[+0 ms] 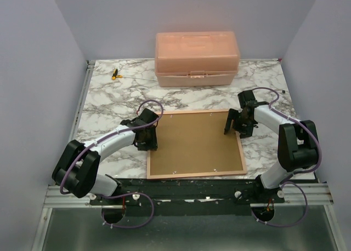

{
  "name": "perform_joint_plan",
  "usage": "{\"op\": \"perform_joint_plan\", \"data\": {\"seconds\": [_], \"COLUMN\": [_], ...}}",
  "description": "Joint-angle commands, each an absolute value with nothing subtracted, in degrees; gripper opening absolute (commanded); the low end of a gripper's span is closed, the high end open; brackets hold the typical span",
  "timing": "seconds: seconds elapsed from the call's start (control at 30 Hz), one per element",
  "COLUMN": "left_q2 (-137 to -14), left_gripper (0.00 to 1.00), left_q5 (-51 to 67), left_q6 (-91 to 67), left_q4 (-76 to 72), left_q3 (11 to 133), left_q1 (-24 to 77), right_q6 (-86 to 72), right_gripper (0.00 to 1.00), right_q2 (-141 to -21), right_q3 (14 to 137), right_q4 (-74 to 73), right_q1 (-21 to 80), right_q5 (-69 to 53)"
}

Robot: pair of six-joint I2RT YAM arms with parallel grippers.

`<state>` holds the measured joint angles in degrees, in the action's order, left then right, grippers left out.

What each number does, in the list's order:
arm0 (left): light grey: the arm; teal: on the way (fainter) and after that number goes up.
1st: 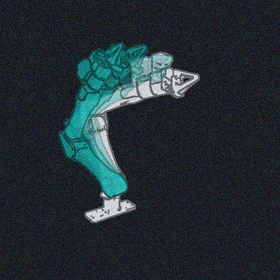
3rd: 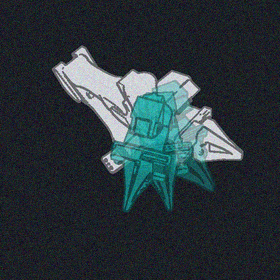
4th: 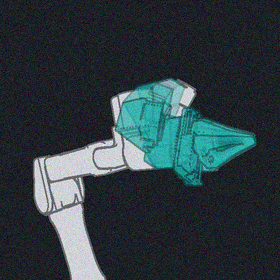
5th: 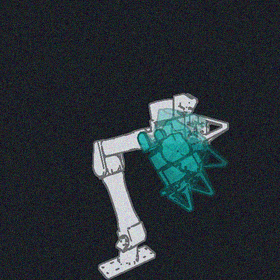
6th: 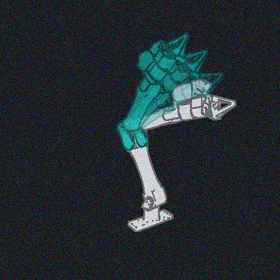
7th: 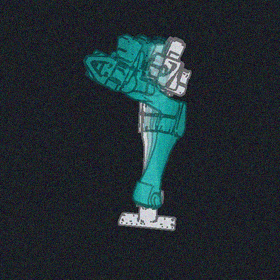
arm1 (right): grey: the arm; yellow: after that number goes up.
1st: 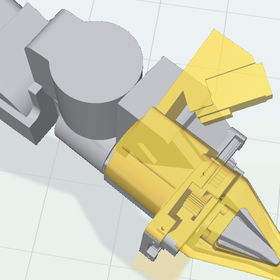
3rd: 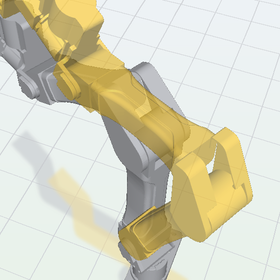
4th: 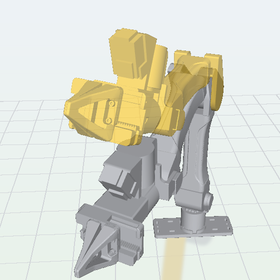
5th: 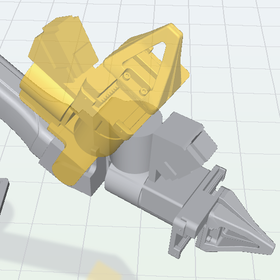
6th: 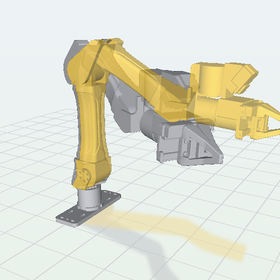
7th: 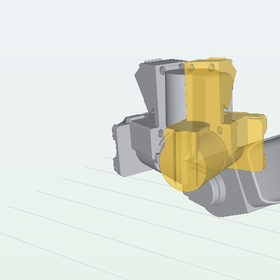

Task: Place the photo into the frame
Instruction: Install the photo frame at the center of the board.

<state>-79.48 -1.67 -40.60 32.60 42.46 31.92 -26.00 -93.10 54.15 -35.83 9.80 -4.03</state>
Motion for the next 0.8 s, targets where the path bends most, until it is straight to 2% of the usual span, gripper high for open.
{"op": "perform_joint_plan", "data": {"seconds": [0.0,0.13,0.2,0.33,0.37,0.53,0.6,0.73,0.77], "left_q2": [-80.94,-81.35,-81.69,-82.07,-82.14,-82.42,-82.51,-82.29,-82.17], "left_gripper": [0.18,0.17,0.19,0.50,0.52,0.53,0.50,0.36,0.30], "left_q5": [-0.03,3.40,4.55,4.94,5.01,5.20,5.27,4.90,4.60], "left_q6": [-42.09,-42.94,-43.35,-43.43,-43.42,-43.64,-43.68,-43.81,-43.88], "left_q4": [31.97,30.54,29.91,29.62,29.64,29.63,29.62,29.75,29.88], "left_q3": [43.15,43.35,43.33,43.33,43.35,42.96,42.89,42.74,42.58], "left_q1": [31.66,30.91,30.35,29.81,29.58,28.70,28.57,28.48,28.39], "right_q6": [-26.55,-26.44,-26.28,-26.16,-26.15,-26.12,-26.17,-26.03,-26.09], "right_gripper": [0.79,0.79,0.79,0.79,0.79,0.78,0.79,0.79,0.79], "right_q2": [-93.67,-93.66,-93.69,-93.83,-93.86,-93.99,-94.04,-94.21,-94.24], "right_q3": [52.21,52.12,52.13,51.86,51.77,51.51,51.54,51.51,51.42], "right_q4": [-34.45,-34.36,-34.29,-34.12,-34.15,-33.84,-33.84,-33.77,-33.67], "right_q1": [10.44,10.45,10.42,10.45,10.46,10.46,10.41,10.46,10.45], "right_q5": [-9.05,-9.25,-9.34,-9.49,-9.50,-9.86,-9.92,-9.93,-10.00]}}
